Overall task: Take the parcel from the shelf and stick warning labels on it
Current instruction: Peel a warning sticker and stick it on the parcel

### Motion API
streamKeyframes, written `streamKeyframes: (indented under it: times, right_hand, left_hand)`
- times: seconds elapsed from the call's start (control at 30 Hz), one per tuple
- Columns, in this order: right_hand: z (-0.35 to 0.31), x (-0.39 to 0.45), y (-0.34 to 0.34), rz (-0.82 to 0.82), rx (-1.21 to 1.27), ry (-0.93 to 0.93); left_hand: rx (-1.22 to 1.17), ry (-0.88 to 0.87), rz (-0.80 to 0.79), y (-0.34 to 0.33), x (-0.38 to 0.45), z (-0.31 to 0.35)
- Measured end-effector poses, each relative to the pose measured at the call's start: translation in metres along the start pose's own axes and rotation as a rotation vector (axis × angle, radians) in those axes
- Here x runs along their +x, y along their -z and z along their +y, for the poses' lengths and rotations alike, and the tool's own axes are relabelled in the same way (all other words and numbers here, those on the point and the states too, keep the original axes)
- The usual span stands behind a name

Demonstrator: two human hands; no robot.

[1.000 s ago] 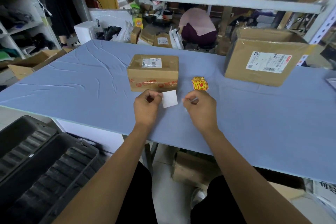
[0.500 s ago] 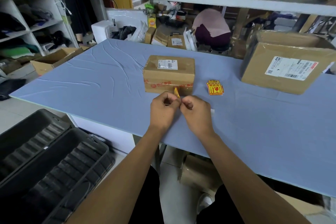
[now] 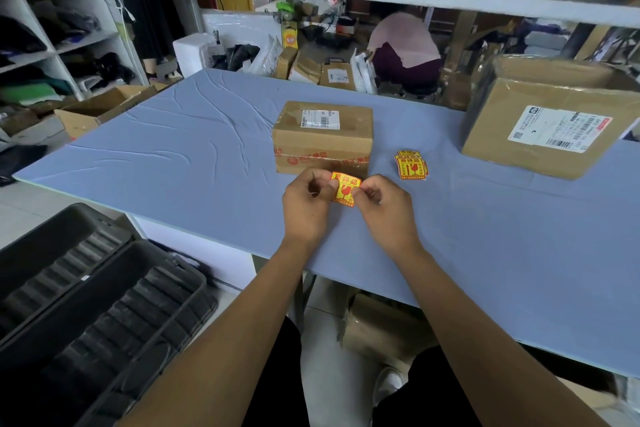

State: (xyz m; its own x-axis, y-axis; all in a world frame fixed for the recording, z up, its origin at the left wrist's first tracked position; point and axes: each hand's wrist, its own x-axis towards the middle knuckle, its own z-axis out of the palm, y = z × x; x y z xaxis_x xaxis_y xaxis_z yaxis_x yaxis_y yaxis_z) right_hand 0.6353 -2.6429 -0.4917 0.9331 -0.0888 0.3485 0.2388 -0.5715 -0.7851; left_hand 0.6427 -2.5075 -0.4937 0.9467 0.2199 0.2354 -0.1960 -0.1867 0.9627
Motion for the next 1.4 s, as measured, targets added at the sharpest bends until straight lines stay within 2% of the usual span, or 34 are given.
streamKeyframes:
  times: [0.23,0.4,0.73,1.17,1.33,1.4]
  right_hand:
    - [0.010,0.026,-0.001,0.101,0.003,-0.014]
    - [0.018,0.045,-0.010,0.196,0.002,-0.041]
    - [0.021,0.061,-0.020,0.253,0.083,-0.116]
    - [0.024,0.062,-0.022,0.262,0.087,-0.136]
    - [0.025,0.061,-0.020,0.281,0.102,-0.129]
    - [0.024,0.060,-0.016,0.329,0.079,-0.067]
  left_hand:
    - [-0.023,0.007,0.095,-0.013,0.018,0.001]
    - [0.045,0.007,0.166,-0.028,0.040,0.001]
    - [0.104,0.008,0.264,-0.037,0.054,0.000]
    - [0.195,0.077,0.262,-0.037,0.057,0.004]
    - [0.370,0.116,0.271,-0.028,0.056,0.005]
    - [0.368,0.024,0.287,-0.022,0.053,0.004]
